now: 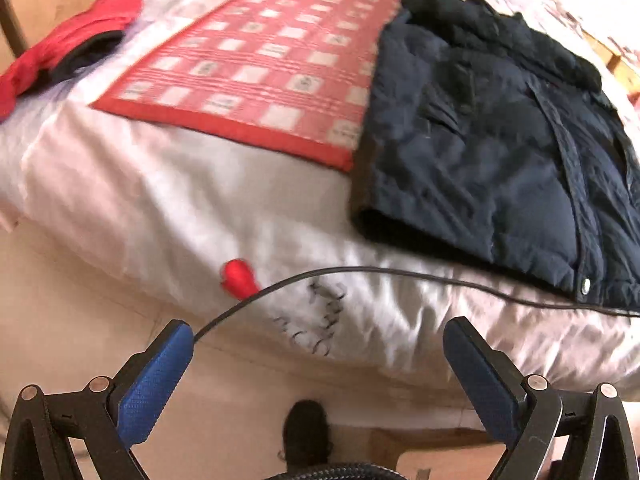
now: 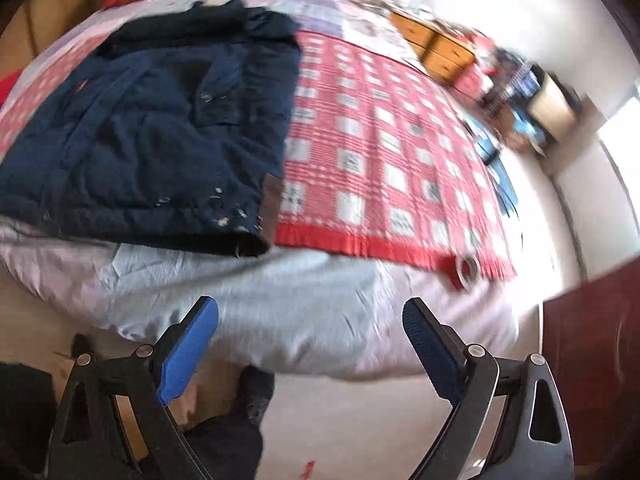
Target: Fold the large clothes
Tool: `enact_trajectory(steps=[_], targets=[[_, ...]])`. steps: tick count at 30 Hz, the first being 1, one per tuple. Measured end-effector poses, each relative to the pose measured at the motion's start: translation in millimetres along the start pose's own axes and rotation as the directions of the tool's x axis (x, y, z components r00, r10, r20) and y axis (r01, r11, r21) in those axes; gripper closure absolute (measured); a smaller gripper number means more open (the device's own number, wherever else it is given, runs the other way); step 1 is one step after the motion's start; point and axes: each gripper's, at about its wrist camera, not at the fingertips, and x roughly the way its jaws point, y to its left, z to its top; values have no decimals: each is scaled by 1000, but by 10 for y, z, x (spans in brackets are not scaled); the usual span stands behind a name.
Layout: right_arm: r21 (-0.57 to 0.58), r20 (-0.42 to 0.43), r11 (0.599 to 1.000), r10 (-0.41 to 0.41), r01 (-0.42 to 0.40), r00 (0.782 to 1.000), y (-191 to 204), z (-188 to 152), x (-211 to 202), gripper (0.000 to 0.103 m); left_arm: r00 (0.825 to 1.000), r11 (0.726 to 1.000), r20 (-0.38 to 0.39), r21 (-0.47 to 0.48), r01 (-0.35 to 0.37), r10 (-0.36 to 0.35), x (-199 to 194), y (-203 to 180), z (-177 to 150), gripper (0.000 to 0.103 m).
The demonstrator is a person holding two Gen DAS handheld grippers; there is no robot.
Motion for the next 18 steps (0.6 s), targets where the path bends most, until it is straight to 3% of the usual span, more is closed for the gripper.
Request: enact_trajectory(steps=[2,5,11,14,18], targets=[[27,-5,998,-56,57,998,-62,6,-32,7,1000,1000,9,1,-23,23,-84,49,-29,1],[74,-5,995,-63,63,998,-168,50,-26,7,998,998,19,26,-60,59,32,12,22,0],[103,29,995,1,-4,1000,130,251,272,7,991,972,27,190,-135,132,918,-433,260,1],[109,25,994,14,-16,1000,208,237,397,7,990,977,33,161,-141,137,1222,-487,398,1],[86,11,996,3,-4,1000,277,123,513,7,991,988,78,102,-114,106,1345,-504,604,0]])
